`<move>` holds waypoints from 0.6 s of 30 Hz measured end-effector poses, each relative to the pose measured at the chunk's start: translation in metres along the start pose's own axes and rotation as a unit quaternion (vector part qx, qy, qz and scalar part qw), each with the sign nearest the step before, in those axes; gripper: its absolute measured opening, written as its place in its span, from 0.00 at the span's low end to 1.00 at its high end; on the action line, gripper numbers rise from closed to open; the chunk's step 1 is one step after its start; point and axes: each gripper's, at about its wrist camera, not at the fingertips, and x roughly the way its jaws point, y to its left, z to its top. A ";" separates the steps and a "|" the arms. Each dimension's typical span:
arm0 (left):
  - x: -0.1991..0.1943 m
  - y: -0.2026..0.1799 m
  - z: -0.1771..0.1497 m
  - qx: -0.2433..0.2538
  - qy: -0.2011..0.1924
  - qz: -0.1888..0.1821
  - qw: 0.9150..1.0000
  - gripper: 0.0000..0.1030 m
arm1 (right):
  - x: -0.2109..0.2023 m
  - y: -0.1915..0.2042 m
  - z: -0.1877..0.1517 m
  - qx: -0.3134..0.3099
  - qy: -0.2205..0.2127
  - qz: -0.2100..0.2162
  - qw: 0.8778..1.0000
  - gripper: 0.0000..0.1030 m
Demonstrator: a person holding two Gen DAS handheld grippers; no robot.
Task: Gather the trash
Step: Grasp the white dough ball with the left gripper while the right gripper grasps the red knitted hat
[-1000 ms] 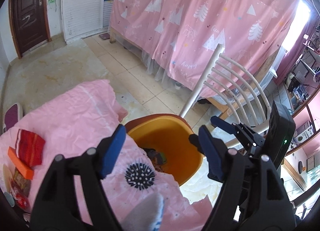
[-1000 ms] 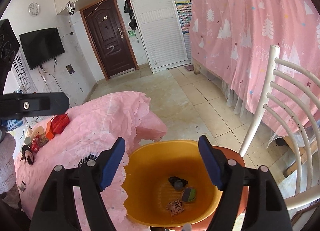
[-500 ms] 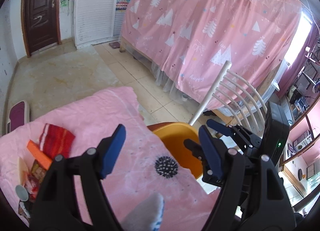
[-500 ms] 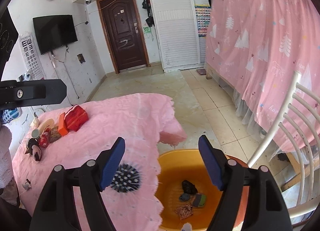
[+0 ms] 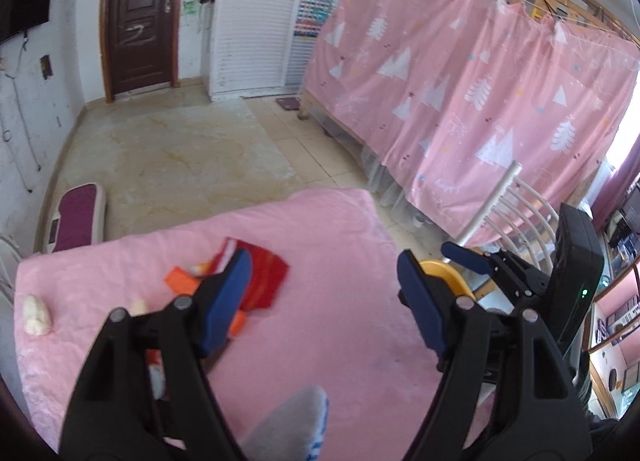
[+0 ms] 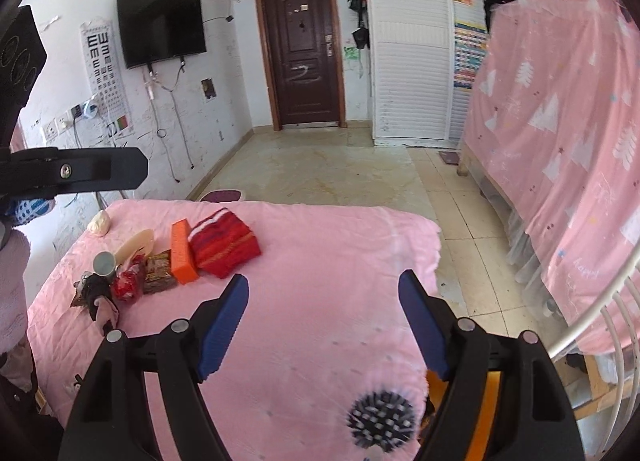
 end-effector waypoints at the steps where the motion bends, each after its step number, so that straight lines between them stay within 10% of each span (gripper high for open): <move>1: -0.004 0.011 0.000 -0.005 -0.002 0.007 1.000 0.70 | 0.004 0.006 0.003 -0.005 0.002 0.002 1.000 0.67; 18: -0.031 0.148 -0.022 -0.047 0.018 0.130 0.990 0.74 | 0.071 0.075 0.035 -0.042 0.045 0.043 0.997 0.67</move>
